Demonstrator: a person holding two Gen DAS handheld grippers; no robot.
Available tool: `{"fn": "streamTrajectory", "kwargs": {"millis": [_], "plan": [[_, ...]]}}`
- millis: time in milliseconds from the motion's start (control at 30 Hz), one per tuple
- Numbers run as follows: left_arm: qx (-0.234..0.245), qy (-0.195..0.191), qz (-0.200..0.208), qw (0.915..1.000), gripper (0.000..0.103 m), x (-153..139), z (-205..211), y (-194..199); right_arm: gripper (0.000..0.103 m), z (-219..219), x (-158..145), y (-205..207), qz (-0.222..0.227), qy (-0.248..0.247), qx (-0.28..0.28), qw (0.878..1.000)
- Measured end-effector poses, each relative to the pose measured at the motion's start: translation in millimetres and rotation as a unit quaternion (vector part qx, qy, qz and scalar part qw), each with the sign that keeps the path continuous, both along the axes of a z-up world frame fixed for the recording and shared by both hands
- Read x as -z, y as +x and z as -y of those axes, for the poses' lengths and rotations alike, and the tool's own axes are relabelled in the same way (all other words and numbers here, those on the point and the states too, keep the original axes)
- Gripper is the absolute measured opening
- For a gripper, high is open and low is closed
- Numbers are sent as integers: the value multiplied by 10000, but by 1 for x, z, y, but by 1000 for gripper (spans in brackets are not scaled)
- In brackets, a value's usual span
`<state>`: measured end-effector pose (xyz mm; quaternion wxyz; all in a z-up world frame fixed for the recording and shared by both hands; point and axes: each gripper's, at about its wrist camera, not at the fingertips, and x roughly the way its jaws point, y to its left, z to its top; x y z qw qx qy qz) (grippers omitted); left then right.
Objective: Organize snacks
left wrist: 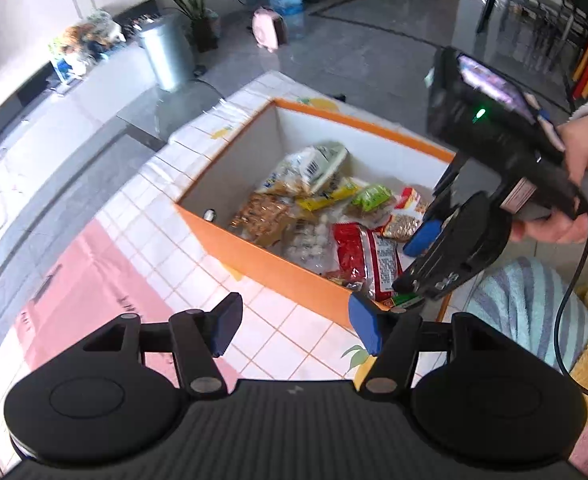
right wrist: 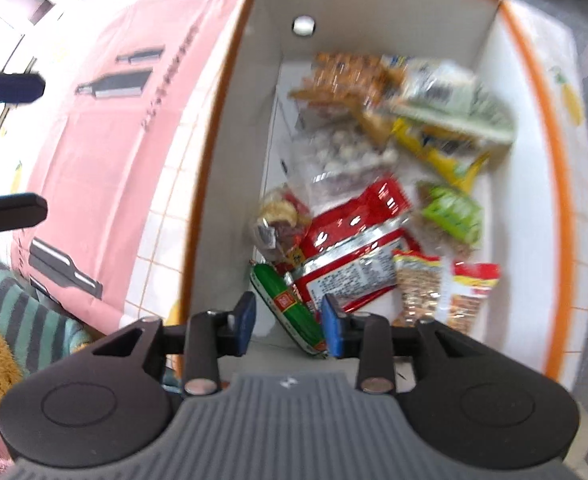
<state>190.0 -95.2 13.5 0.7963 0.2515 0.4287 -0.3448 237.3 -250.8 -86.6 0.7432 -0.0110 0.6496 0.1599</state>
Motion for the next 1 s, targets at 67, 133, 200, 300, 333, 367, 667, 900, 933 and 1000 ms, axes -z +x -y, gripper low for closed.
{"fn": "streamTrajectory", "kwargs": {"millis": [67, 133, 200, 300, 333, 367, 667, 900, 933, 1000], "plan": [[-144, -107, 145, 9997, 72, -12, -9, -9, 40, 2, -21, -8, 234, -59, 91, 9997], [-313, -267, 306, 9987, 72, -24, -18, -19, 43, 4, -42, -17, 486, -109, 214, 9985], [-425, -471, 508, 9967, 72, -36, -28, -32, 46, 5, -62, -28, 763, -197, 332, 9963], [-631, -648, 970, 9912, 72, -46, -39, -54, 50, 2, -89, -52, 1278, -405, 489, 9898], [-703, -672, 1147, 9886, 72, -48, -42, -62, 50, -2, -100, -62, 1537, -563, 535, 9851], [-793, -704, 1327, 9855, 72, -50, -44, -70, 50, -5, -109, -73, 1817, -690, 577, 9792], [-1934, -1166, 2121, 9508, 79, -40, -76, -122, 57, -43, -142, -174, 3609, -893, 1026, 9226], [-2530, -1120, 2197, 9355, 83, -18, -98, -154, 57, -77, -126, -228, 4155, -973, 1400, 8935], [-2631, -1159, 2148, 9334, 84, -15, -101, -156, 57, -80, -123, -233, 4216, -975, 1445, 8899], [-2835, -1265, 2002, 9293, 85, -10, -109, -163, 57, -87, -116, -241, 4270, -988, 1531, 8857]]}}
